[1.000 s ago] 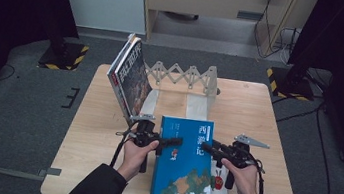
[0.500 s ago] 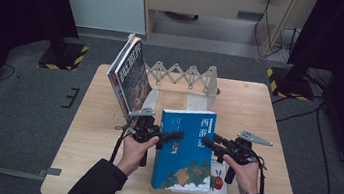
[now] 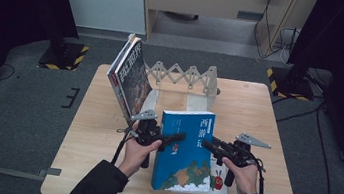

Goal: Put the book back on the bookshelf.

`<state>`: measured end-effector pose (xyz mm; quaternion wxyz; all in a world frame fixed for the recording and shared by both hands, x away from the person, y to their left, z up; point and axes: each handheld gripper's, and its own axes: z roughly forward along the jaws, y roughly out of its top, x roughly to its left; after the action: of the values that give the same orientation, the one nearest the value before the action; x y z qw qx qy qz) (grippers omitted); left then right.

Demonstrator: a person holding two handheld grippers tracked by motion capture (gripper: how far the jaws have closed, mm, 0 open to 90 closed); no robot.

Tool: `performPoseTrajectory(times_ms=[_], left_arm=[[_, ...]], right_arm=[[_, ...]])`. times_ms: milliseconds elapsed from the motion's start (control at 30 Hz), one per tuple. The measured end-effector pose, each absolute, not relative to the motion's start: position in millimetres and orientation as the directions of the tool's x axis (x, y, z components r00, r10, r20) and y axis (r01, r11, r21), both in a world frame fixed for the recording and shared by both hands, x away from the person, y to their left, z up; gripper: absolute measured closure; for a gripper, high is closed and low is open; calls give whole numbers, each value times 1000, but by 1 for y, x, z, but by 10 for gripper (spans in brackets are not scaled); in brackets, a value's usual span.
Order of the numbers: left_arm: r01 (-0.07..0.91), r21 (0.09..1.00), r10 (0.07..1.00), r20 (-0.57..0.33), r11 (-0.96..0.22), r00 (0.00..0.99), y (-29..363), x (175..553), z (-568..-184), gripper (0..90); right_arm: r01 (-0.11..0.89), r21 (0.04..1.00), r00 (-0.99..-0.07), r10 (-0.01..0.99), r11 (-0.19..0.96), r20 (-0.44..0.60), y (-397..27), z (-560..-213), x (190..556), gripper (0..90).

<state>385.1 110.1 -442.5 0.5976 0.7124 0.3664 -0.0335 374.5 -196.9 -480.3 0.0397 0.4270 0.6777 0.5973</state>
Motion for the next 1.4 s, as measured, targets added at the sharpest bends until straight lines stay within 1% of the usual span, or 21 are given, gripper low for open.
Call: performPoseTrajectory(times_ms=[33,300,567,633,700,867,967,1067,1200,1267,1367,1400], left_arm=[[562,827,485,-486,-15,727,109,385,-443,559],[570,821,480,-493,-17,725,105,386,-448,555],[604,797,493,-530,12,690,107,386,-448,600],[610,792,496,-532,5,686,107,386,-446,602],[617,787,493,-534,-6,687,108,386,-443,604],[624,781,489,-538,-17,687,113,385,-434,605],[619,785,499,-528,-22,688,116,384,-428,606],[608,794,502,-519,-17,692,123,384,-420,605],[582,813,510,-495,-15,704,132,383,-408,604],[571,821,512,-485,-13,709,137,383,-401,601],[562,827,517,-478,-6,710,145,383,-393,601],[556,831,522,-473,-3,710,147,383,-391,601]], right_arm=[[529,845,-633,627,-77,454,-197,-480,374,565],[518,853,-653,617,-57,438,-194,-479,374,569],[514,856,-658,613,-59,437,-193,-479,374,563],[513,856,-660,610,-60,439,-193,-480,374,539],[521,851,-661,600,-66,451,-193,-481,375,487],[518,850,-650,603,-92,462,-199,-480,374,414],[516,852,-633,629,-91,451,-207,-482,375,383],[517,852,-613,658,-84,437,-214,-483,375,371],[514,856,-581,714,-51,391,-223,-484,376,349],[527,849,-548,753,-27,364,-226,-486,377,323],[546,835,-501,826,71,257,-232,-491,378,321],[557,826,-489,839,90,239,-234,-492,379,319]])
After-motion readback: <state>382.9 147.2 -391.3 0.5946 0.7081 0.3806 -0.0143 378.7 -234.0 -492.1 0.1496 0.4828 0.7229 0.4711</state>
